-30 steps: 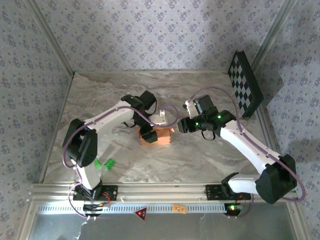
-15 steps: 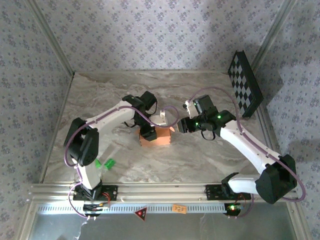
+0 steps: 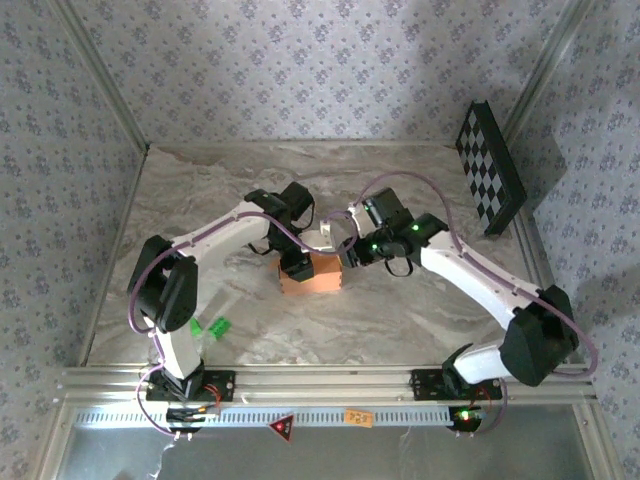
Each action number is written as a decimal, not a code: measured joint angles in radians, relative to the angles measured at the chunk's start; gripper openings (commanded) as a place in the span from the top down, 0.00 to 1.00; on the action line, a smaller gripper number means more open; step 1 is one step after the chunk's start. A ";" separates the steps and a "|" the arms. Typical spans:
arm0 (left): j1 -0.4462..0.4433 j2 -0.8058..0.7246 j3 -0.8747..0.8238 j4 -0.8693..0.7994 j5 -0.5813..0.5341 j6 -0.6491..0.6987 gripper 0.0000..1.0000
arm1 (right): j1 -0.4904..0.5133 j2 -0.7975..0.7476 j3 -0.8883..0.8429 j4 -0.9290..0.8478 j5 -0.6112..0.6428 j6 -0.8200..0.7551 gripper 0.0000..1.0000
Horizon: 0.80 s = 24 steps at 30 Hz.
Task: Fold the paper box
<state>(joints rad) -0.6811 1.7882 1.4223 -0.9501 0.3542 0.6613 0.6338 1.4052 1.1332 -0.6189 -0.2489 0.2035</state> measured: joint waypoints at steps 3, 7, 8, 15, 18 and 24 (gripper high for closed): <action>0.005 0.000 0.000 -0.001 -0.003 -0.008 0.56 | 0.004 0.025 0.018 -0.009 -0.001 -0.013 0.59; 0.006 0.000 0.000 -0.001 -0.003 -0.014 0.56 | 0.009 0.040 0.024 -0.012 -0.002 -0.027 0.64; 0.006 0.000 0.000 -0.001 -0.004 -0.016 0.56 | 0.011 0.045 0.026 -0.013 -0.002 -0.028 0.65; 0.006 0.000 0.000 -0.001 -0.003 -0.016 0.56 | 0.024 0.063 0.026 -0.014 -0.001 -0.035 0.72; 0.006 0.000 0.000 0.000 -0.003 -0.016 0.56 | 0.026 0.063 0.024 -0.011 -0.001 -0.035 0.75; 0.006 0.000 0.000 0.000 -0.003 -0.016 0.56 | 0.026 0.063 0.003 0.016 0.003 -0.029 0.80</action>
<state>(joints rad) -0.6754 1.7878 1.4223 -0.9504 0.3515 0.6449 0.6601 1.4677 1.1362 -0.6025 -0.2455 0.1749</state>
